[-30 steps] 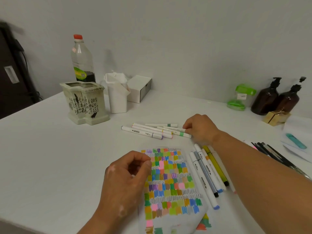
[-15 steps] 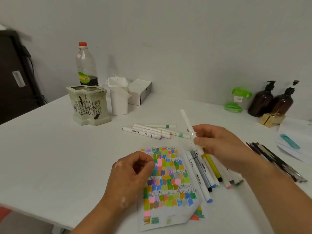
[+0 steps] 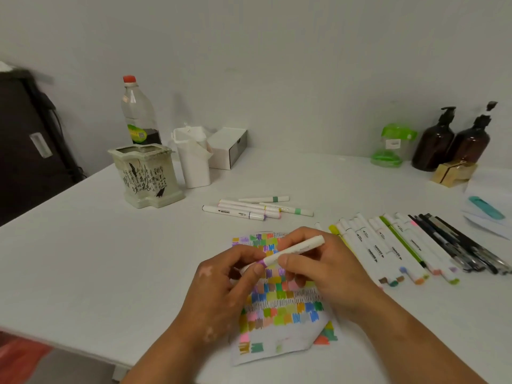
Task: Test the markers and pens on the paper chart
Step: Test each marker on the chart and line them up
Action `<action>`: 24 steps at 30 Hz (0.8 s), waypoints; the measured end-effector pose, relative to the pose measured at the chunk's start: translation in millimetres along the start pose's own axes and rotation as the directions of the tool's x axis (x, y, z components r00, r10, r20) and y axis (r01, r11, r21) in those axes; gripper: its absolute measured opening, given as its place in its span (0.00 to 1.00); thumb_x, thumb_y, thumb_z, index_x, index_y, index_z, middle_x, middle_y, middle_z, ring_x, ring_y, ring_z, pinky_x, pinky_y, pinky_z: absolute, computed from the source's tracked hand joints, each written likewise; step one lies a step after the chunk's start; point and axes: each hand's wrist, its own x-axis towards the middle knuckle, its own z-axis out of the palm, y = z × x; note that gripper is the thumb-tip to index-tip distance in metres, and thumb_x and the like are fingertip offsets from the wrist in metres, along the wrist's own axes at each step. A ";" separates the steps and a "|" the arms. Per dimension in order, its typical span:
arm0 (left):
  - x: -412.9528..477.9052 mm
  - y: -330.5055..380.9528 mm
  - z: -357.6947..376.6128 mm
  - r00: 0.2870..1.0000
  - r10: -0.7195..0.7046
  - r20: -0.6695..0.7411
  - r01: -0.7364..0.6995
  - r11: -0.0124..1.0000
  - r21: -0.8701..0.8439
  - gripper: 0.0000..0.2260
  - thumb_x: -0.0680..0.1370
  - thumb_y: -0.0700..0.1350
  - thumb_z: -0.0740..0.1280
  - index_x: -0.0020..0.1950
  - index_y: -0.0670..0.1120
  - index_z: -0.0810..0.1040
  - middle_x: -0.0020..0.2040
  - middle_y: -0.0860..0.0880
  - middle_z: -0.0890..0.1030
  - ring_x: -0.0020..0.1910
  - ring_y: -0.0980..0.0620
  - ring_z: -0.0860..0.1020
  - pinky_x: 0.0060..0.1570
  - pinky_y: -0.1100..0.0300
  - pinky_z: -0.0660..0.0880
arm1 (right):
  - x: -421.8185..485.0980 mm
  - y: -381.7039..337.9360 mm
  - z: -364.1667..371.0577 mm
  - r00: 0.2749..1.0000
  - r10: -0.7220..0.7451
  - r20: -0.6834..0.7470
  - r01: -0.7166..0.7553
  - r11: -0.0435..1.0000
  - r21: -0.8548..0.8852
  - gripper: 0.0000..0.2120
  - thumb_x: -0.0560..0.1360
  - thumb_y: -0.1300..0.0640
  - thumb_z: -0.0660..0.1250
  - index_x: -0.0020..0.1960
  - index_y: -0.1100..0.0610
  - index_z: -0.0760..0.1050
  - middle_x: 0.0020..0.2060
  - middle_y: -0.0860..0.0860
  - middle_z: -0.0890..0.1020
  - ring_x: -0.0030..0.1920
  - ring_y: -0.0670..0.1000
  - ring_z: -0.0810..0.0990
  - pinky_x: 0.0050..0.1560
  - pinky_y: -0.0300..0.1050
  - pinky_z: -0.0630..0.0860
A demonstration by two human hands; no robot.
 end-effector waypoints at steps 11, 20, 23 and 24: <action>-2.7 2.5 6.0 0.972 0.165 0.166 -0.207 0.940 0.273 0.16 0.82 0.57 0.55 0.58 0.53 0.79 0.46 0.59 0.81 0.45 0.57 0.79 0.43 0.63 0.76 | -2.4 12.5 10.6 0.993 -0.108 0.038 0.110 0.991 -0.077 0.06 0.70 0.47 0.75 0.45 0.47 0.83 0.36 0.47 0.83 0.37 0.45 0.82 0.38 0.40 0.78; -1.5 3.4 5.6 0.953 0.227 0.202 -0.279 0.915 0.290 0.15 0.83 0.59 0.57 0.62 0.57 0.79 0.42 0.61 0.81 0.40 0.59 0.79 0.41 0.65 0.76 | -10.6 12.8 5.4 0.990 -0.140 0.029 0.141 0.990 -0.027 0.06 0.72 0.50 0.75 0.43 0.51 0.79 0.30 0.48 0.80 0.30 0.46 0.76 0.32 0.40 0.73; -2.9 6.4 -4.3 0.969 0.205 0.136 -0.237 0.928 0.287 0.15 0.78 0.61 0.63 0.61 0.58 0.77 0.39 0.58 0.77 0.38 0.55 0.76 0.39 0.64 0.74 | -18.9 9.0 -2.4 0.983 -0.096 -0.160 0.122 0.978 0.169 0.08 0.68 0.50 0.72 0.38 0.52 0.76 0.26 0.52 0.76 0.27 0.50 0.74 0.27 0.44 0.70; -2.8 5.7 -12.2 0.970 0.225 0.097 -0.244 0.921 0.304 0.15 0.77 0.61 0.65 0.58 0.56 0.79 0.39 0.59 0.76 0.38 0.54 0.75 0.39 0.64 0.73 | -23.7 7.7 -6.9 0.976 -0.051 -0.213 0.104 0.963 0.248 0.08 0.66 0.50 0.71 0.37 0.53 0.75 0.26 0.53 0.75 0.27 0.51 0.73 0.26 0.44 0.70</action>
